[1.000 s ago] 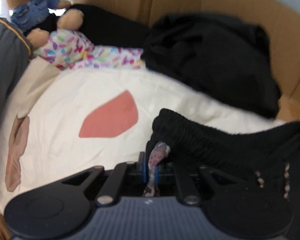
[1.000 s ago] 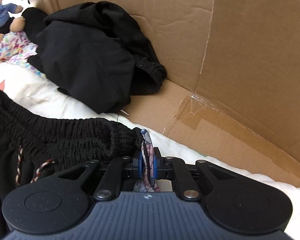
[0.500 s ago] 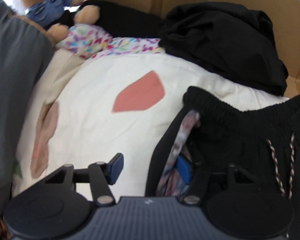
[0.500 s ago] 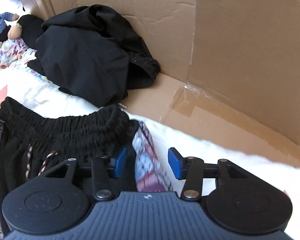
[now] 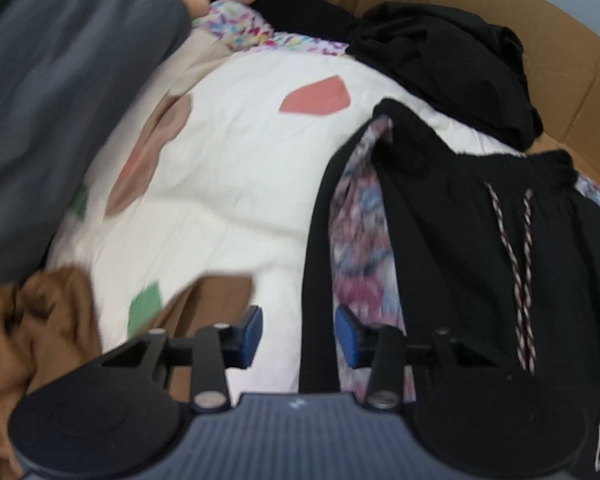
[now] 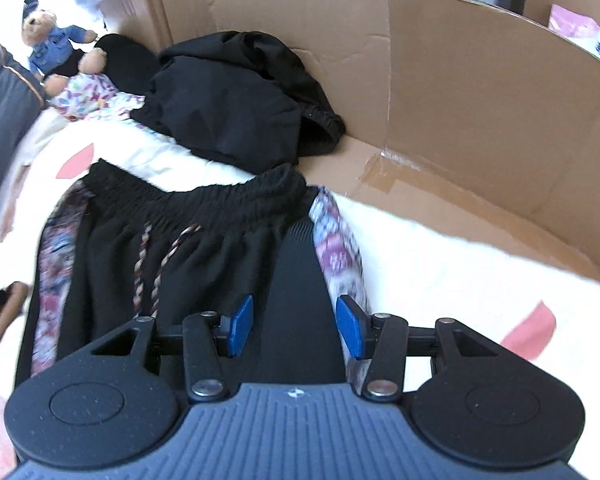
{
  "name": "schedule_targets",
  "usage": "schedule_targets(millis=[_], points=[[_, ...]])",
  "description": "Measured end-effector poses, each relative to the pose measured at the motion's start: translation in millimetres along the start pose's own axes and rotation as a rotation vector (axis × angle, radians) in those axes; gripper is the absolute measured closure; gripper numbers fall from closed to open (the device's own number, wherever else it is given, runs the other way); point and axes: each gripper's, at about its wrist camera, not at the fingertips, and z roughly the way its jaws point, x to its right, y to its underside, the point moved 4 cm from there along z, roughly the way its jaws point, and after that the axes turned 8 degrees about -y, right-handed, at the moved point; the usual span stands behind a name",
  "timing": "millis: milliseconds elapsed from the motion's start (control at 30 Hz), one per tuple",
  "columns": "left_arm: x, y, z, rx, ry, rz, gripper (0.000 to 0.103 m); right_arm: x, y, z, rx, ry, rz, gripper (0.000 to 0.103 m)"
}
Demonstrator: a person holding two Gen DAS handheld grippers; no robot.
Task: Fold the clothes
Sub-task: 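Open both grippers and release the waistband onto the bed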
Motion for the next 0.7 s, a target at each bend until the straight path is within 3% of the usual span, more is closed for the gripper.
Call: schedule_targets(millis=[333, 433, 700], points=[[-25, 42, -46, -0.049, 0.009, -0.036, 0.063, -14, 22, -58, -0.021, -0.027, 0.011, 0.052], [-29, 61, -61, -0.069, 0.027, -0.040, 0.063, -15, 30, -75, -0.020, -0.081, 0.076, 0.052], [-19, 123, -77, -0.137, 0.076, 0.028, 0.063, -29, 68, -92, -0.085, -0.104, 0.112, 0.052]])
